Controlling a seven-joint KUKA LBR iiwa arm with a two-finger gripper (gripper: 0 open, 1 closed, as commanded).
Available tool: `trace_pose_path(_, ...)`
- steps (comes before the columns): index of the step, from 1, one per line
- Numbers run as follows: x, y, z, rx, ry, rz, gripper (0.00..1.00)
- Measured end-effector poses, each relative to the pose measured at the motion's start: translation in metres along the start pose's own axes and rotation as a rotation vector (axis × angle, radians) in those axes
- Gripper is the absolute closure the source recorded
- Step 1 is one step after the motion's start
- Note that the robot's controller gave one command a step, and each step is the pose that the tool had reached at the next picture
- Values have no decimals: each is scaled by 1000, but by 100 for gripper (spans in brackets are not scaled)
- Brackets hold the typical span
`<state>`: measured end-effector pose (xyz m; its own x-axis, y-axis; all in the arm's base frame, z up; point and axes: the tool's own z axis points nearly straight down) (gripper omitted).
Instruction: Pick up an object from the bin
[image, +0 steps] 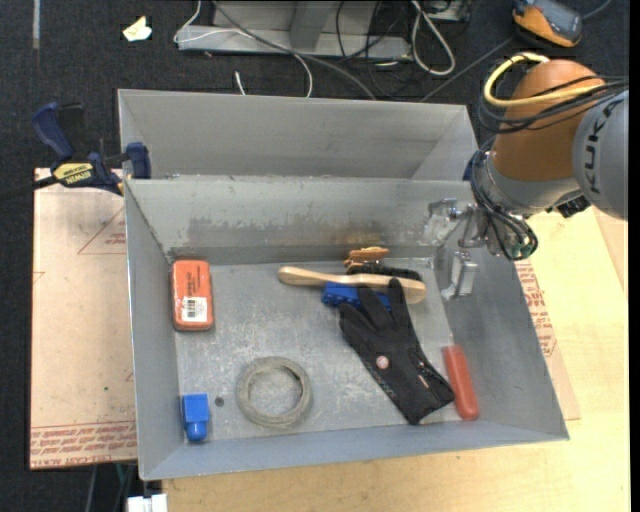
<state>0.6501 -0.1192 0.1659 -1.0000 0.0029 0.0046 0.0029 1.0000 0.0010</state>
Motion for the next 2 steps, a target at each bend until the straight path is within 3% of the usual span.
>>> trace_pose_path(1, -2, 0, -5, 1, -7, -2, 0)
trace_pose_path(2, 9, 41, 47, 2, -10, -136, 0)
